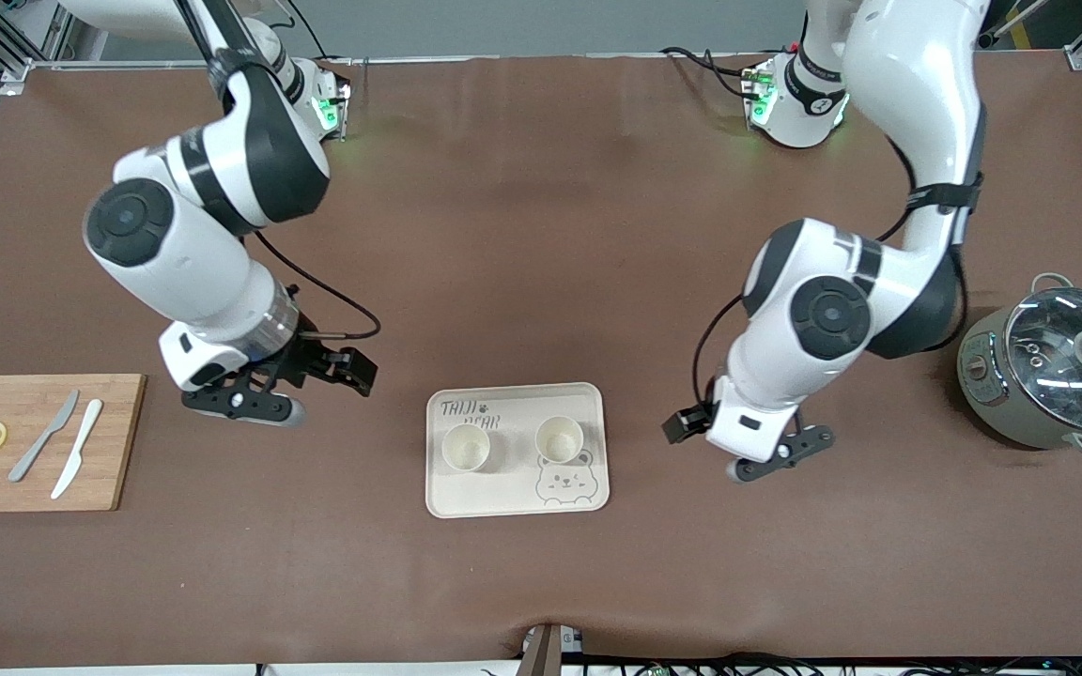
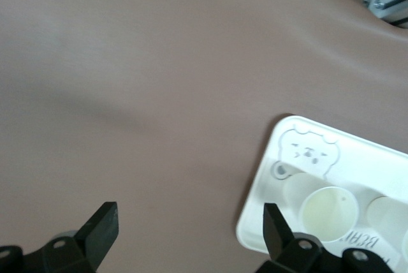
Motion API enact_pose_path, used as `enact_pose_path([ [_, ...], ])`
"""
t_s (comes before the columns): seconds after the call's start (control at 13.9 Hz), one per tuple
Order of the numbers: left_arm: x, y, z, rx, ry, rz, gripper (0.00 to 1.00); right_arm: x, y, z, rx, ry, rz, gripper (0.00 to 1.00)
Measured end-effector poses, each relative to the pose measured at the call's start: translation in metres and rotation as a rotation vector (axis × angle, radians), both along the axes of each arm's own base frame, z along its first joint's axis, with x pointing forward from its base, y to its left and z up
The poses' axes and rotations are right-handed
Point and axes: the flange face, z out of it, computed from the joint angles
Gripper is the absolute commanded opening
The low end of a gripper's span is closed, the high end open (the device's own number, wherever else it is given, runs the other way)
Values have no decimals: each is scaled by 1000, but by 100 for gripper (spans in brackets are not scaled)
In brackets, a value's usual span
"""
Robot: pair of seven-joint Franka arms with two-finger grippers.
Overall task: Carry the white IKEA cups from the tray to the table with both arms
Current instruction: 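Lower the right gripper to one cup while the left gripper reaches the other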
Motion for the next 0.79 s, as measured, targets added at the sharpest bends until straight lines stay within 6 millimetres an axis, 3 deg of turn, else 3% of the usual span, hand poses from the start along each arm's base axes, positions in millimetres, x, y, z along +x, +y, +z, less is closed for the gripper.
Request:
enact_pose_path([
  [0.36, -12, -56, -53, -30, -33, 23, 100, 5, 44, -71, -4, 5, 28, 100],
  [0.58, -21, -82, -83, -36, -55, 37, 100, 12, 51, -111, -8, 5, 29, 100],
  [0.79, -30, -102, -110, -21, -79, 47, 100, 15, 51, -131, -11, 5, 27, 100],
])
